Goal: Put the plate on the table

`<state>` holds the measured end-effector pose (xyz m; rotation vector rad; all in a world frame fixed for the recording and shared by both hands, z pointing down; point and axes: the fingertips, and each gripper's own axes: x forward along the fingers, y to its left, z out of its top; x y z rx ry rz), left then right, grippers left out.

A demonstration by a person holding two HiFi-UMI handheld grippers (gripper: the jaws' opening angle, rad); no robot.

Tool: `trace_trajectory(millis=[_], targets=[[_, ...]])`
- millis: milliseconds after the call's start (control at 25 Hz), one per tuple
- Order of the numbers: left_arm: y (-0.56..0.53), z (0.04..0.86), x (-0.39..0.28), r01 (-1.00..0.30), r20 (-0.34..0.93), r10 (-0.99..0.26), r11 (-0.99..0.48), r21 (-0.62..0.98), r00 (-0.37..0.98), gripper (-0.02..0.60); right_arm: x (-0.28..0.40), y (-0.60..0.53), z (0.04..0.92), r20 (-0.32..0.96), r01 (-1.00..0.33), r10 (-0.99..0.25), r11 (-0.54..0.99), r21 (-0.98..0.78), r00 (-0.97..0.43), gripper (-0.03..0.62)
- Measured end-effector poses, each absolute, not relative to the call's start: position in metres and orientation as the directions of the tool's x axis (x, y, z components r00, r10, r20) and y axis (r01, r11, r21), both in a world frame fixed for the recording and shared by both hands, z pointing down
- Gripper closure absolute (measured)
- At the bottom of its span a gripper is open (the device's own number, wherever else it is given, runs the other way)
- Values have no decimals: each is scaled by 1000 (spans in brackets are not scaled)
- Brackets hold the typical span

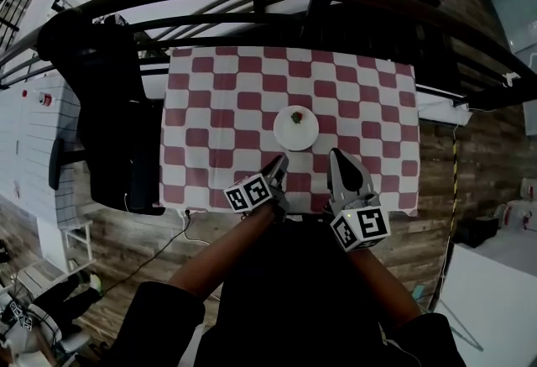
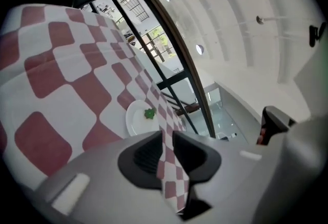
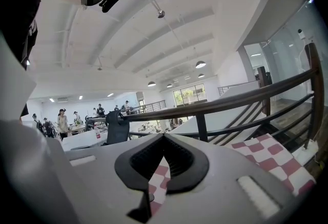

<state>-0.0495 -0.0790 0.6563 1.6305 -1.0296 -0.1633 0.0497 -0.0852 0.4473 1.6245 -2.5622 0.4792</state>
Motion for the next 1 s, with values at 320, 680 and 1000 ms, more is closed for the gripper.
trace_trajectory(millis=[320,680,1000], targets=[[-74,621,-50,-582,370,-709,-71,810,601,570,43,-79,442,223,-894,-874,382,-235,-432,597],[-69,554,-38,-687,332,-740,-234,688,585,571,44,-71,449,222,-896,-879,368,-250,-423,597],[-68,508,-18,-727,270,-743,-395,561,612,571,52,-68,434,195,-907,-897,349,-238,-396,597]])
